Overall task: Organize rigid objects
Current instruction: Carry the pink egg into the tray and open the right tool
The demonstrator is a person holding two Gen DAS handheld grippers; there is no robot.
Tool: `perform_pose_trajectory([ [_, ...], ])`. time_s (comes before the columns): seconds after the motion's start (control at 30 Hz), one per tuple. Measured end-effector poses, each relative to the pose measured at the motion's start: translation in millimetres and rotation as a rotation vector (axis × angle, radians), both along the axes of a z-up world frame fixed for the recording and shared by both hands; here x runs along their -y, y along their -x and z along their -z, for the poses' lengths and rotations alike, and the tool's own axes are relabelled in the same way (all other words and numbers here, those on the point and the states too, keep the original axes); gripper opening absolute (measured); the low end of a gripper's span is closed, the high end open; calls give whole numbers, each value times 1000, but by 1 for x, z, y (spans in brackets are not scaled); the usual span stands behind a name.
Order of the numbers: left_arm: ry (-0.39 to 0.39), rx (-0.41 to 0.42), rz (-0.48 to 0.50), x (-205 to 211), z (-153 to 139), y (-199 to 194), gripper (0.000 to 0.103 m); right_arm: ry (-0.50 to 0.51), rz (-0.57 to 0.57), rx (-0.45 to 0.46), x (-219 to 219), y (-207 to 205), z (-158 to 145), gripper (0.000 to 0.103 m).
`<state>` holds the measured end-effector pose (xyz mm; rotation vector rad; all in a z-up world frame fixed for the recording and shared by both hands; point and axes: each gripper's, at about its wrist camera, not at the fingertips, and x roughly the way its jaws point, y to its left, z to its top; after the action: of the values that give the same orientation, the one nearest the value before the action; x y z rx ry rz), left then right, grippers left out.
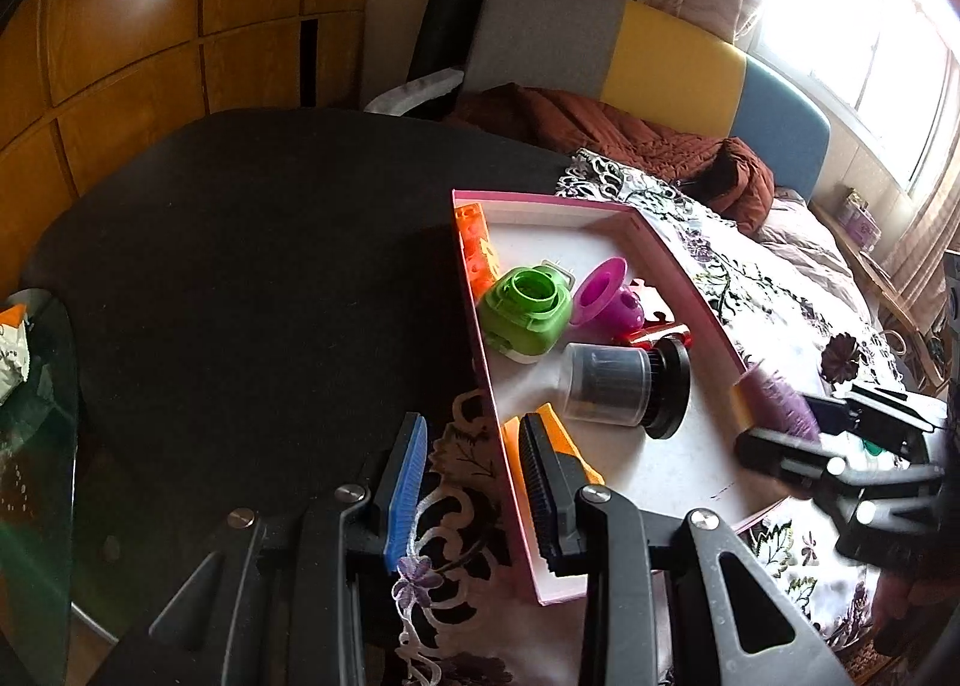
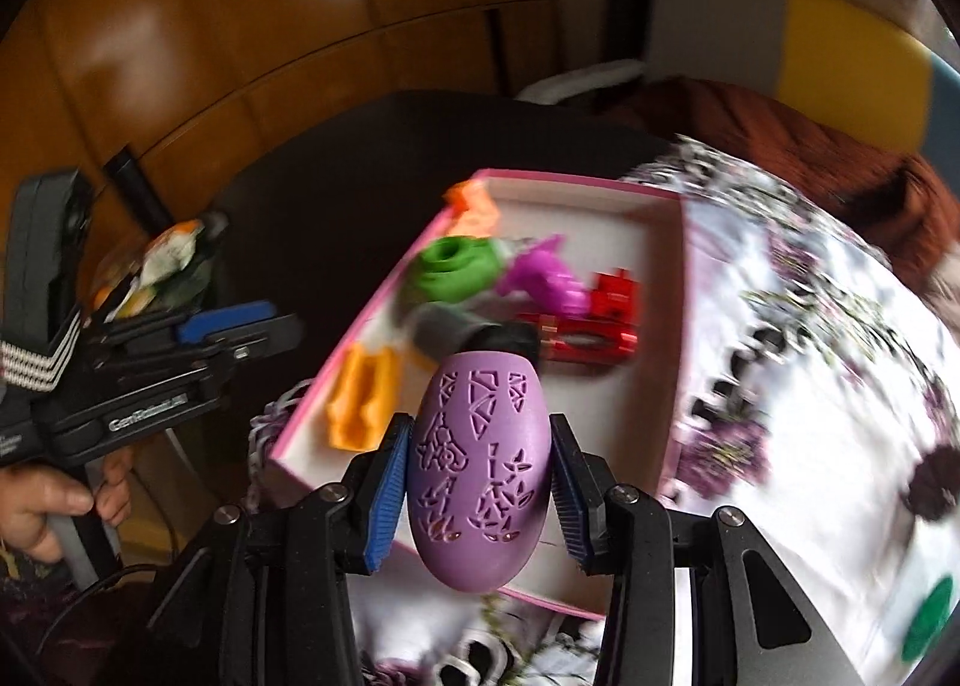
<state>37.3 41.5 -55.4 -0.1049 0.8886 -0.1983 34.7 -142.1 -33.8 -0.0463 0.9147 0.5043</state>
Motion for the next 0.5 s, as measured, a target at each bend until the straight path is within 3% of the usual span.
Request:
perform_pose_trajectory([
  [0.17,1,-6,3,-1,2,-1,32,43,-102,-24,-27,-5,11,44],
  [0.27,1,-8,2,-1,3,-1,32,93,-109,-54,-35,-15,28,44],
  [0.5,0,-13,2,-1,7,-1,32,76,-93,-100,-34,-20,47,48],
])
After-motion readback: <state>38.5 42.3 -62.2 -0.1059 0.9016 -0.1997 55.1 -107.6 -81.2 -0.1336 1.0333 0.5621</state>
